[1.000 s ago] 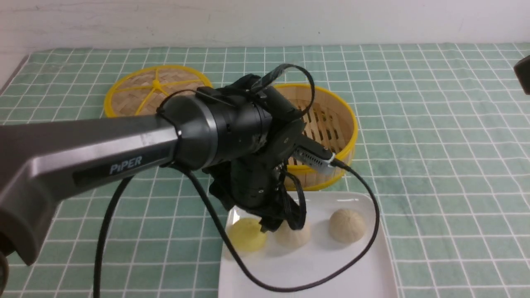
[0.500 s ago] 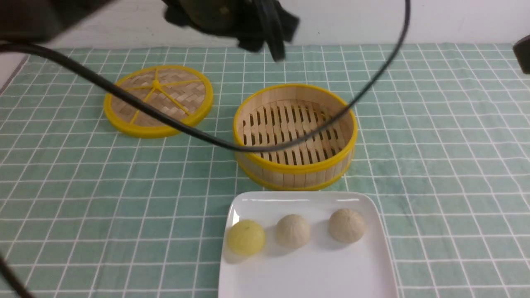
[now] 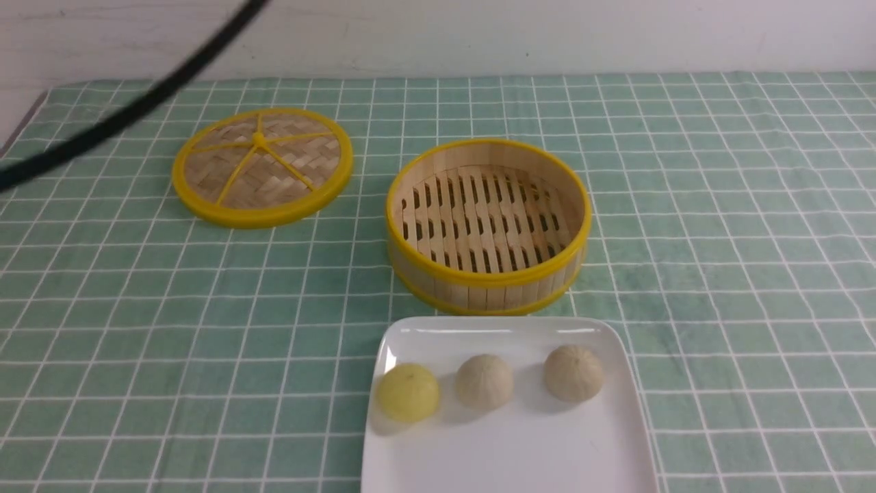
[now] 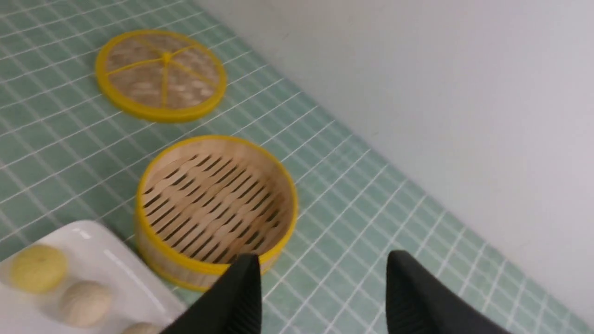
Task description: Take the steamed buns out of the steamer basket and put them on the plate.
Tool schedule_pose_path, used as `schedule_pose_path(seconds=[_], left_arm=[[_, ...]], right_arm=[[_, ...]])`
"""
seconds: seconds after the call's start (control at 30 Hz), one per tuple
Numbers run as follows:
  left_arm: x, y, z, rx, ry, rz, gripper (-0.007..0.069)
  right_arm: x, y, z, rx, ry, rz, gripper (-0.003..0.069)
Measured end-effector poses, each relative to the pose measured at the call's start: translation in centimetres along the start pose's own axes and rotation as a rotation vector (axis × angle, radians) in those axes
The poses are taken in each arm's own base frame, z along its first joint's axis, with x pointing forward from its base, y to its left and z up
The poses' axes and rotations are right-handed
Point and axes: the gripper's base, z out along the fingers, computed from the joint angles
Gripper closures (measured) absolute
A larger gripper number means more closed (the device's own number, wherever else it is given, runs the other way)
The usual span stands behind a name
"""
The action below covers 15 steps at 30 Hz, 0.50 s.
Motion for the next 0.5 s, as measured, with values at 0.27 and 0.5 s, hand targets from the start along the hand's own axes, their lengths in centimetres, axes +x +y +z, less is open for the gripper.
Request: schedule_pose_path(seconds=[0.27, 0.5], left_arm=[[1.0, 3.7, -5.8, 0.123, -0.101, -0.026, 0.0243], [1.4, 4.0, -7.7, 0.231, -0.134, 0.018, 0.0256]], right_arm=[[1.4, 0.1, -8.6, 0.055, -0.151, 0.038, 0.0281], [5.3, 1.7, -17.4, 0.027, -0.276, 0.068, 0.0281]])
